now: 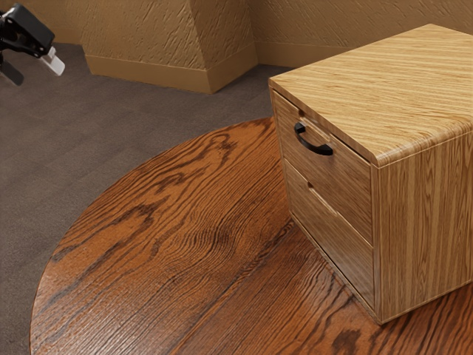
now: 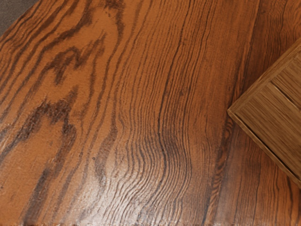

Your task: Pull the drawer handle with one arm to open the drawer

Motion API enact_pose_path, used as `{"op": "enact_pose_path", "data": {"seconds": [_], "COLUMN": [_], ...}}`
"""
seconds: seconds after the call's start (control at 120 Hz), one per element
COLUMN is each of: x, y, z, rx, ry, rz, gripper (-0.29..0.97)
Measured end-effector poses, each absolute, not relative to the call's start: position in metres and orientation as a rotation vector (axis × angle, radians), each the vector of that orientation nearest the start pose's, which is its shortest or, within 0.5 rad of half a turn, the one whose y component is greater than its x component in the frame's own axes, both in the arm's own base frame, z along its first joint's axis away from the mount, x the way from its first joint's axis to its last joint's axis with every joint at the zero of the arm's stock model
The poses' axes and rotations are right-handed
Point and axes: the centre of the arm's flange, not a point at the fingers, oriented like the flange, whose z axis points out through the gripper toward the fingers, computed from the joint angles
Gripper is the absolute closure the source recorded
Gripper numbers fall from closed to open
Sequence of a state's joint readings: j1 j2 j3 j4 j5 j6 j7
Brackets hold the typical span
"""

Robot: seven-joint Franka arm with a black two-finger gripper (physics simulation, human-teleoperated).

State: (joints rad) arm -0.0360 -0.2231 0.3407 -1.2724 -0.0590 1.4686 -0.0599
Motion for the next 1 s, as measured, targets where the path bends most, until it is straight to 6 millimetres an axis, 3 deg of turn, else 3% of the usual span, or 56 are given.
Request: {"op": "enact_pose_path", "data": {"seconds": [0.058, 0.117, 0.225, 0.325, 0.4, 0.483, 0.55, 0.65, 0.867, 0.933, 1.0], "x": [0.406, 0.412, 0.453, 0.475, 0.461, 0.460, 0.449, 0.450, 0.454, 0.452, 0.456], "y": [0.152, 0.133, 0.111, 0.059, 0.012, -0.030, -0.074, -0.120, -0.130, -0.147, -0.133], "z": [0.854, 0.850, 0.815, 0.796, 0.802, 0.789, 0.786, 0.774, 0.771, 0.769, 0.759], "rx": [-3.116, -3.126, -3.132, -3.152, -3.149, -3.122, -3.043, -2.922, -2.777, -2.699, -2.687], "ry": [-0.541, -0.483, -0.460, -0.358, -0.109, 0.123, 0.353, 0.649, 0.928, 1.013, 0.989], "rz": [-0.654, -0.617, -0.453, -0.355, -0.292, -0.193, -0.198, -0.225, -0.262, -0.252, -0.186], "gripper": [0.02, 0.02, 0.02, 0.02, 0.02, 0.02, 0.02, 0.02, 0.02, 0.02, 0.02]}}
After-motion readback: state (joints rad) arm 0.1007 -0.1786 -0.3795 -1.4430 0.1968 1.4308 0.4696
